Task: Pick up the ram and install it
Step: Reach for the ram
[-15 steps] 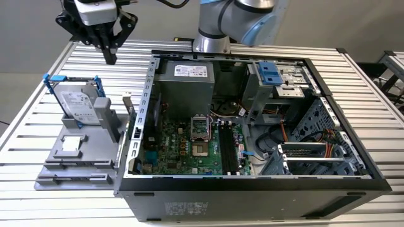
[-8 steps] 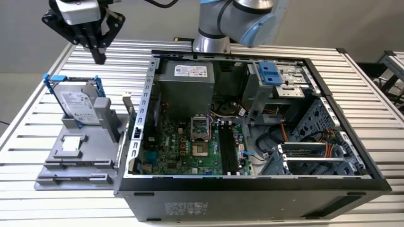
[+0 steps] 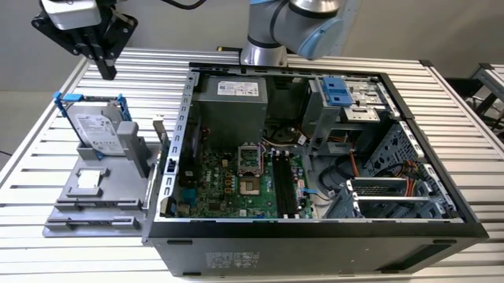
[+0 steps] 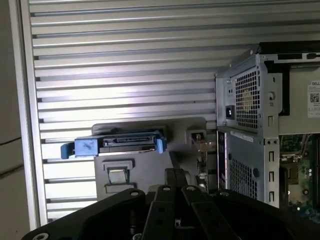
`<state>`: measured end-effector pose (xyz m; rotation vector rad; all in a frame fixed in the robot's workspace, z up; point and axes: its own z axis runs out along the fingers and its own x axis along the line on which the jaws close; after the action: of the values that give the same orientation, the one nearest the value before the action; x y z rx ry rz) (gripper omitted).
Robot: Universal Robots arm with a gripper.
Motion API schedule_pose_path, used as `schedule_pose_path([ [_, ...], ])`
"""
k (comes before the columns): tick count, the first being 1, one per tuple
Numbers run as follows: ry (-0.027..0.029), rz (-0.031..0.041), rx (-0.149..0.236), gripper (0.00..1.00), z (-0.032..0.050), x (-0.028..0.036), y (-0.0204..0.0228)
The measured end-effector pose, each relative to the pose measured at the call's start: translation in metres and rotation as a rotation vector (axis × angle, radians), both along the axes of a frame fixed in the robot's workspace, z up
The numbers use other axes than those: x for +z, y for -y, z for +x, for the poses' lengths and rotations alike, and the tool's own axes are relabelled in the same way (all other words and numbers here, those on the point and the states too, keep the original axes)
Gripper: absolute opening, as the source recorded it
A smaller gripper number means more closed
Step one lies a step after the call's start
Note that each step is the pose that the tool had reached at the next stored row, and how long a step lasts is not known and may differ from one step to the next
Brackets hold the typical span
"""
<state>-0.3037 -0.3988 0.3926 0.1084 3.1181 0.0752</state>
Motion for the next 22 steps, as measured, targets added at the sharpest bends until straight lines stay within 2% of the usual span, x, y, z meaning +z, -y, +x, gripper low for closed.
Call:
schedule_pose_path([
  [13, -0.0001, -0.0001, 0.0, 0.0, -0.0324, 0.0, 0.0],
  [19, 0.0, 0.0, 0.0, 0.0, -0.0337, 0.0, 0.0006],
  [22, 0.0, 0.0, 0.0, 0.0, -0.0344, -0.0001, 0.0068],
])
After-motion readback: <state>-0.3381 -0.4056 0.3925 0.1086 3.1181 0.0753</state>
